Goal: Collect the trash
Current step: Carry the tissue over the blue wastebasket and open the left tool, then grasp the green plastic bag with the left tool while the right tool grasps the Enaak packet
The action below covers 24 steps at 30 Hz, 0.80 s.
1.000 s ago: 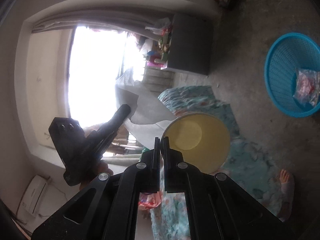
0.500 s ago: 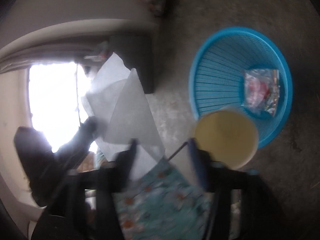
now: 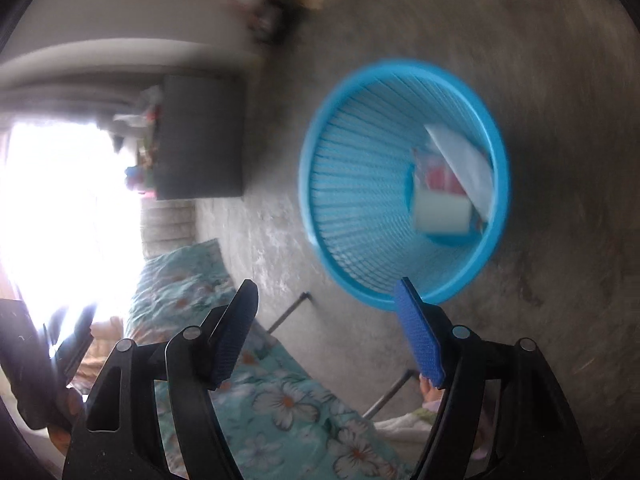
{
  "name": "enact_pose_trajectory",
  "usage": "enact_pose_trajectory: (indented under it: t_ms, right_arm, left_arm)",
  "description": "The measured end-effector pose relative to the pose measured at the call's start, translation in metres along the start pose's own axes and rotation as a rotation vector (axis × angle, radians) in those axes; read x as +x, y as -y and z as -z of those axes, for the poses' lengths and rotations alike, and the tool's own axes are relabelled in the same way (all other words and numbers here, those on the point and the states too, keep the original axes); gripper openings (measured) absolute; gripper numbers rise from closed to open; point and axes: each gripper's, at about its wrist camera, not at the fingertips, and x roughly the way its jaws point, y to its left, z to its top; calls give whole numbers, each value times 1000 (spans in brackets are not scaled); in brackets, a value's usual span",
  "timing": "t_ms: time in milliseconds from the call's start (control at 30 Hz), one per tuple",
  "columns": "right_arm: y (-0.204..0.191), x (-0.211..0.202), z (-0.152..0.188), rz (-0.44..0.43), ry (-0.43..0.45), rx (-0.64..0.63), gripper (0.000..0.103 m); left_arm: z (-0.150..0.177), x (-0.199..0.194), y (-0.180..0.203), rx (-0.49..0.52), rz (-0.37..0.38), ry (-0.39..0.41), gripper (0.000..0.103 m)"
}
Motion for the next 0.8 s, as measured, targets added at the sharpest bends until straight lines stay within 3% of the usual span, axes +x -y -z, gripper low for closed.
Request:
enact_pose_trajectory:
  t_ms: [133,367,667,800]
  right_arm:
    - [-48,-33,13,-49,38,-145,68]
    - [-151,-46,51,-157,-35,-382,68]
    - [-243,-19,126,-295,-277,-547,64]
    - [-279,8,161,-310,-406,-589,61]
  left_arm:
    - [19,-56,-12,-7,-26,52,59]
    - [63,-170,-58,-99,-27,168,61]
    - [135,-309,-164,-276,-182,358,67]
    - [161,-332,-218,-375,-206,353,69]
